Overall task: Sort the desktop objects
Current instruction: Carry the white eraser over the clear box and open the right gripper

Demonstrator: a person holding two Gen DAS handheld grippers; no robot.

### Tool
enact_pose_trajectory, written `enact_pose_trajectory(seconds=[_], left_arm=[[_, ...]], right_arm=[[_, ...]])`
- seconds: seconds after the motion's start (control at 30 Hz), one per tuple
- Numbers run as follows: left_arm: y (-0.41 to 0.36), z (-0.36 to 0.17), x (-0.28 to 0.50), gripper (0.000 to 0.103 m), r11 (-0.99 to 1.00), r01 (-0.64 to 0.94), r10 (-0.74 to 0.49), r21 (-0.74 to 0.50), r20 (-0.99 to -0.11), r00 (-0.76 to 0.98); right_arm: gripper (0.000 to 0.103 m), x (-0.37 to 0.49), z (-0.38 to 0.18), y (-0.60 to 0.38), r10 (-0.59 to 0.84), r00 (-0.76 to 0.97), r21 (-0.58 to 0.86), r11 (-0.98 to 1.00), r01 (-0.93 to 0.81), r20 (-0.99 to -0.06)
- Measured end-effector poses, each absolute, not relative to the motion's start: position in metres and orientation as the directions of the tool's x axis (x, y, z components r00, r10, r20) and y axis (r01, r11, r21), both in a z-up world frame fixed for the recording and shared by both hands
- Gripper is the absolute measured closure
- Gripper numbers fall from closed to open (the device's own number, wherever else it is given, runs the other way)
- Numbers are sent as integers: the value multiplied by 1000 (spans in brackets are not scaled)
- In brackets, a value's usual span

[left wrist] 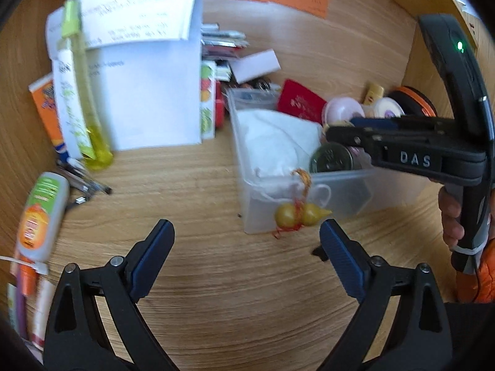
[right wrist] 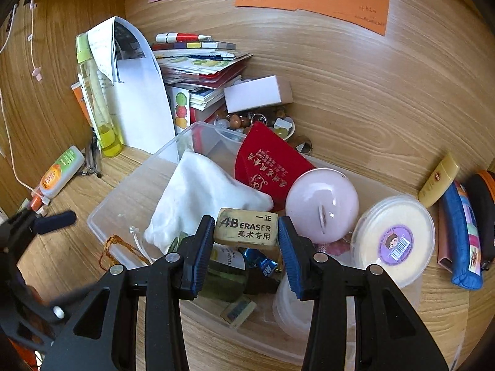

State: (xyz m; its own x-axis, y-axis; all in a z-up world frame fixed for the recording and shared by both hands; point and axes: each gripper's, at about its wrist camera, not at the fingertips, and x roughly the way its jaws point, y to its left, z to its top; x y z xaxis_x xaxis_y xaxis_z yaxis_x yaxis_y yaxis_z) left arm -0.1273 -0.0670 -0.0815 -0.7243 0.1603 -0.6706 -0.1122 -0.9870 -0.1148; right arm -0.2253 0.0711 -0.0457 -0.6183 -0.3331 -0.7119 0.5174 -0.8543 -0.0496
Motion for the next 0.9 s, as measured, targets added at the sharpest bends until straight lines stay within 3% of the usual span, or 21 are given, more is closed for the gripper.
enact_pose_trajectory(seconds=[0.17,0.3,0.53,0.73,0.9], left_arm=[[-61,-85,-133,7,-978,-126,208,-169,-681,-703],[-57,-90,-141,22,-969,-122,242,-217,-705,-667],[-50,-89,-141,22,-956,-126,279,-265,-692,-666],[-52,-89,-142,23,-948,-103,291,-302,-684,-669],[-54,-90,-145,40,-944,-94,296,-316,-687,-663]], right_arm=[[64,-226,-46,72,-339,-612,-40,-854,519,-714],[64,-226,-46,70,-336,-612,-48,-851,523,-716],[64,-217,-43,73,-341,-619,-60,-844,533,-707],[51,-185,-32,84,-364,-646,-94,-823,561,-671],[47,-154,-29,97,-371,-658,-122,-808,577,-655]])
